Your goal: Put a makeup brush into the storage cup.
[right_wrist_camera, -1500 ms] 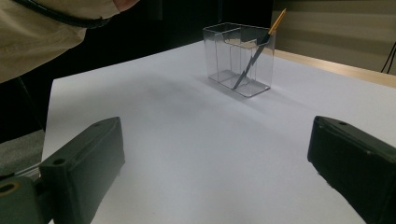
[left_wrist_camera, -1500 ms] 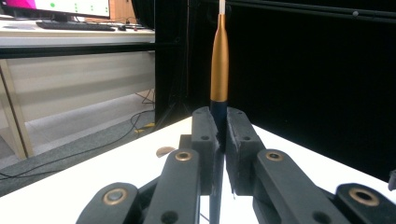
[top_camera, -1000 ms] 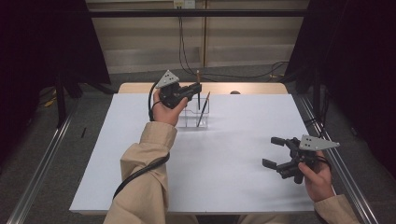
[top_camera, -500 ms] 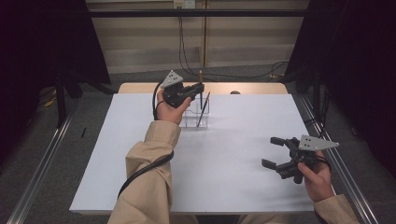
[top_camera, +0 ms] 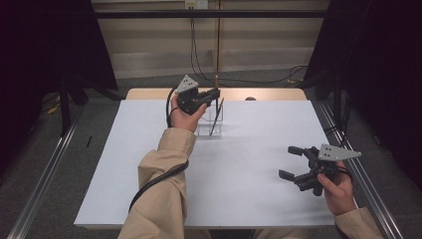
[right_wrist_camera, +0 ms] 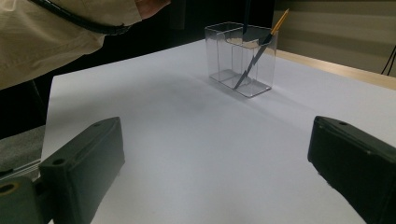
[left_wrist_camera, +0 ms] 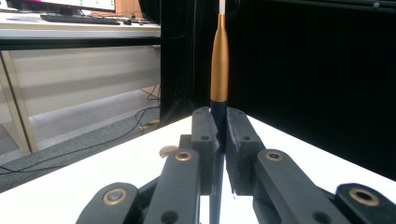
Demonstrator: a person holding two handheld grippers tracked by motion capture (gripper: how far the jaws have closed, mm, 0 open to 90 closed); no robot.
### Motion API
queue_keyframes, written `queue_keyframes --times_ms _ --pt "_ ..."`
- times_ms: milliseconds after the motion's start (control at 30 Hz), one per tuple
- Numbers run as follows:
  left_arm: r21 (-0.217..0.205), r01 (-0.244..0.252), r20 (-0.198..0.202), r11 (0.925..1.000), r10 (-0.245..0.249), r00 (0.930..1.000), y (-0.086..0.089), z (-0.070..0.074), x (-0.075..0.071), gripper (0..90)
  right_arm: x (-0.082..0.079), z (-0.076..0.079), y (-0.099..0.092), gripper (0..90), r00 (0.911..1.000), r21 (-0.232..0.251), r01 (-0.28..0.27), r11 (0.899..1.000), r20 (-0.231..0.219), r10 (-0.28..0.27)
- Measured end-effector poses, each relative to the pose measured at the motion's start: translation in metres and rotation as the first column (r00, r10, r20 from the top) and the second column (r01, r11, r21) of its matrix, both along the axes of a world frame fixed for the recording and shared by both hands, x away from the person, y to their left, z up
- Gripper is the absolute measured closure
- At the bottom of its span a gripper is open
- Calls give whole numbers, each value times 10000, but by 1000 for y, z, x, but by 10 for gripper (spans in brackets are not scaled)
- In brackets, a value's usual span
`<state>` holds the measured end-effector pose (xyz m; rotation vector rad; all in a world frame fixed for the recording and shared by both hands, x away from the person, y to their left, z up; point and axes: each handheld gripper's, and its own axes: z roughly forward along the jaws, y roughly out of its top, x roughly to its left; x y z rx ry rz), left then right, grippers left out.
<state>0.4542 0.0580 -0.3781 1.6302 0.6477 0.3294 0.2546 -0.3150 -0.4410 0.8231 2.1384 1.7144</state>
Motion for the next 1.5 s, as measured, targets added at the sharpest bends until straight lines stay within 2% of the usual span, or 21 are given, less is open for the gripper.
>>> queue_keyframes --times_ms 1500 --pt "496 -132 -165 9987 140 9998 -10 -20 4 831 -1 3 2 31 9999 -64 -85 9999 120 86"
